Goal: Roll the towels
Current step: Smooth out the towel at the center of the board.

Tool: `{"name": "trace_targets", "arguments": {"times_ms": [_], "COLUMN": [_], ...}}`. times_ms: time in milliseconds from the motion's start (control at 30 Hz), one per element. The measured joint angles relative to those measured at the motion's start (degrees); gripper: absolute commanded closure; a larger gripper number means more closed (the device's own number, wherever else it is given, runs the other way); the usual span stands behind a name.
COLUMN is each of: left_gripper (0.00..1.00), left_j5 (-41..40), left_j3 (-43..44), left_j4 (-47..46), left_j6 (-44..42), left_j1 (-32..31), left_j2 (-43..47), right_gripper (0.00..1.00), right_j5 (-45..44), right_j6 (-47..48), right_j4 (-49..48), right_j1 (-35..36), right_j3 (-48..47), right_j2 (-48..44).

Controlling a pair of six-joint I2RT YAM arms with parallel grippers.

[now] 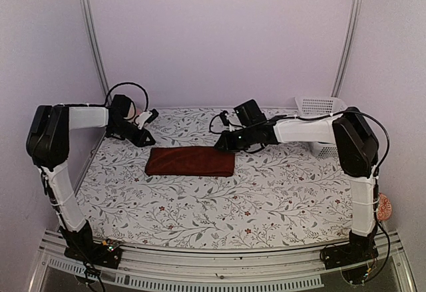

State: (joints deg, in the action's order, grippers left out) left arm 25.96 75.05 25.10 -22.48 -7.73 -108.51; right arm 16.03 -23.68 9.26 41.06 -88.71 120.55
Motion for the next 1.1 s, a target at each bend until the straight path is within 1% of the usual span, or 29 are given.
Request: {"name": "trace_targets", "arguments": {"times_ms": [133,233,467,567,667,867,933,967,1100], "left_gripper": [0.88,0.88,0.88,0.89,0.91,0.91,0.89,0.87,0.66], "left_j5": [0.33,-0.28,-5.6,-6.86,-8.59,-12.09,-12.57,-12.74,-13.27], "left_j3": [-0.63,-1.29,-1.51,-1.49,-1.51,-1.51,-1.64,-1.86,-2.03], "left_j4": [0.31,-0.04,-3.58,-4.96,-6.01,-7.32,-7.61,-7.78,-7.82], "left_j6": [0.0,0.07,1.07,1.36,1.75,2.91,3.15,3.26,3.61], "left_j1": [-1.27,-1.86,-2.01,-1.95,-2.21,-2.8,-2.93,-2.95,-2.99], "left_j2": [-2.16,-2.62,-8.28,-8.68,-8.74,-8.74,-8.61,-8.46,-8.15], "right_gripper": [0.88,0.88,0.88,0.88,0.88,0.88,0.88,0.88,0.87], "right_j5": [1.25,1.7,2.12,2.27,2.67,2.62,2.64,2.64,2.93], "right_j6": [-0.31,-0.72,-1.05,-1.11,-1.09,-0.87,-0.76,-0.68,0.15], "right_j4": [-0.44,-0.7,-0.68,-1.6,-3.34,-5.31,-5.33,-5.33,-5.27], "right_j1": [1.66,1.62,1.38,1.31,1.29,1.29,1.29,1.29,1.64], "right_j3": [1.11,3.08,6.08,7.45,8.7,12.04,12.96,13.18,13.22], "right_j2": [1.2,2.03,4.17,4.17,3.91,2.14,1.51,1.33,1.27]}}
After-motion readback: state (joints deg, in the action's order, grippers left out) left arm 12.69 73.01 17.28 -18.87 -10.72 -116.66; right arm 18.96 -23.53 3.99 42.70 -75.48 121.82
